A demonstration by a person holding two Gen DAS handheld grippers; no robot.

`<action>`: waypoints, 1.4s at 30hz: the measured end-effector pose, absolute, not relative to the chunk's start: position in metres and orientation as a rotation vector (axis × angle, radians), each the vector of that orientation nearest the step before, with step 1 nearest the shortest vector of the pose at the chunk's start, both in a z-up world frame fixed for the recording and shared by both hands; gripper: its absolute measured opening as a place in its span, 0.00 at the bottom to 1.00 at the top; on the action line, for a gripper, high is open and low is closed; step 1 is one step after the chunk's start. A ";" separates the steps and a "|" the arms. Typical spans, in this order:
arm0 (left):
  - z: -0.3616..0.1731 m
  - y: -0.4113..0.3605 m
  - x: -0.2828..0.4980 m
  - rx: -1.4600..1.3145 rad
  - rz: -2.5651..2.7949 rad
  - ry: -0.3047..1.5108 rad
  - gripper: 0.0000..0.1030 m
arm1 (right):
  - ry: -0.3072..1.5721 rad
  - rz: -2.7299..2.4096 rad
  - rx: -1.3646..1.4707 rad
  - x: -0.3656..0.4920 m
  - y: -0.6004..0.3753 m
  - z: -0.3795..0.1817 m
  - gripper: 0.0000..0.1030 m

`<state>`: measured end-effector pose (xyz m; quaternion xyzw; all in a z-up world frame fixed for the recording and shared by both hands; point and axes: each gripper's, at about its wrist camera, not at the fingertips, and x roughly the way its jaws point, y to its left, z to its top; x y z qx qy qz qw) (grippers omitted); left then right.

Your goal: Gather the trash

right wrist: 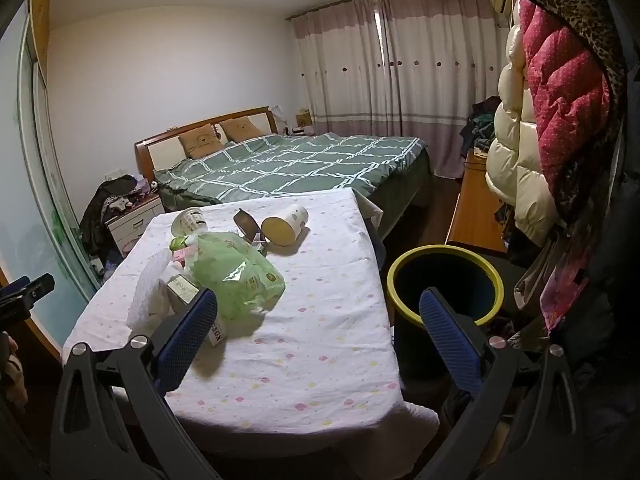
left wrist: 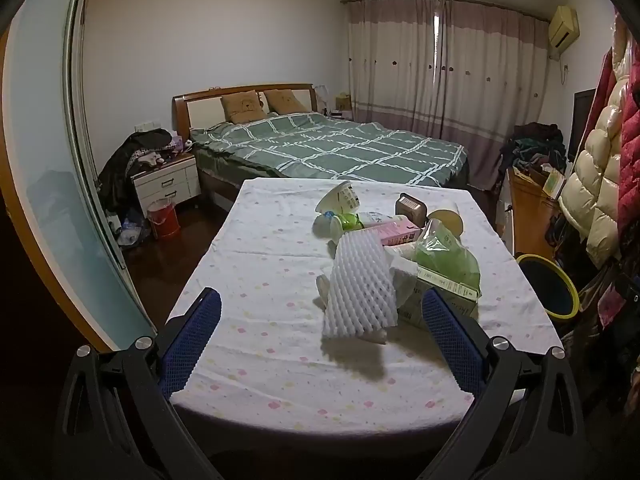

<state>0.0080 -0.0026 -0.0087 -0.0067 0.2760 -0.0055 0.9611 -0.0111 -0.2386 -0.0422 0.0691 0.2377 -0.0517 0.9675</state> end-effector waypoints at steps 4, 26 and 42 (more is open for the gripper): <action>-0.011 -0.005 0.008 -0.010 -0.010 0.560 0.96 | 0.482 -0.105 0.140 -0.011 -0.239 -0.042 0.94; -0.019 -0.010 0.011 -0.002 -0.015 0.577 0.96 | 0.488 -0.107 0.141 -0.010 -0.238 -0.047 0.94; -0.021 -0.010 0.015 -0.002 -0.020 0.592 0.96 | 0.492 -0.110 0.142 -0.009 -0.240 -0.049 0.94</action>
